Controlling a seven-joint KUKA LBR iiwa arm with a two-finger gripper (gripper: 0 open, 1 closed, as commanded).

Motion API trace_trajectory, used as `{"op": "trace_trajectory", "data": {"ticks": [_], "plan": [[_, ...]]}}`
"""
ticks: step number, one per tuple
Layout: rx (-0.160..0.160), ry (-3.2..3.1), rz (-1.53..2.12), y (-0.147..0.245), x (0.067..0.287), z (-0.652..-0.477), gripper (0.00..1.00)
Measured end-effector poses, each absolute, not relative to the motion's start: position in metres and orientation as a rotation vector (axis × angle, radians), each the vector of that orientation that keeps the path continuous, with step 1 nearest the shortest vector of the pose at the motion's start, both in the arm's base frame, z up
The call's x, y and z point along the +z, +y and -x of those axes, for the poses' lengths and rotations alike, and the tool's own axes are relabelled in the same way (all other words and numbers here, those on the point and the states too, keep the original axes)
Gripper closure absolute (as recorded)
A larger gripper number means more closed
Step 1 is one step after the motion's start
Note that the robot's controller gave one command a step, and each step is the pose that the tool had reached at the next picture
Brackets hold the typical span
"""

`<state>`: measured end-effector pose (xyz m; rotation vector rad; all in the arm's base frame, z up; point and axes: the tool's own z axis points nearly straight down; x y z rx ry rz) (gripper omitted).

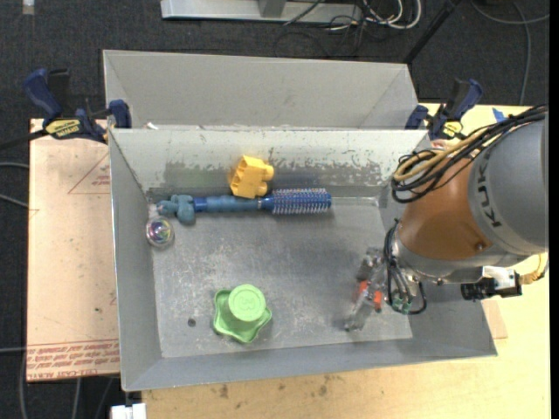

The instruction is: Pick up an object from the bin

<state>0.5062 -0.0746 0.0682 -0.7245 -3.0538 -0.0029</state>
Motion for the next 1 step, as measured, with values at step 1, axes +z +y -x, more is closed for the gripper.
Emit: {"op": "trace_trajectory", "data": {"ticks": [1], "plan": [[-0.002, -3.05, 0.763, -0.0957, 0.0698, -0.5163, 0.0]]}}
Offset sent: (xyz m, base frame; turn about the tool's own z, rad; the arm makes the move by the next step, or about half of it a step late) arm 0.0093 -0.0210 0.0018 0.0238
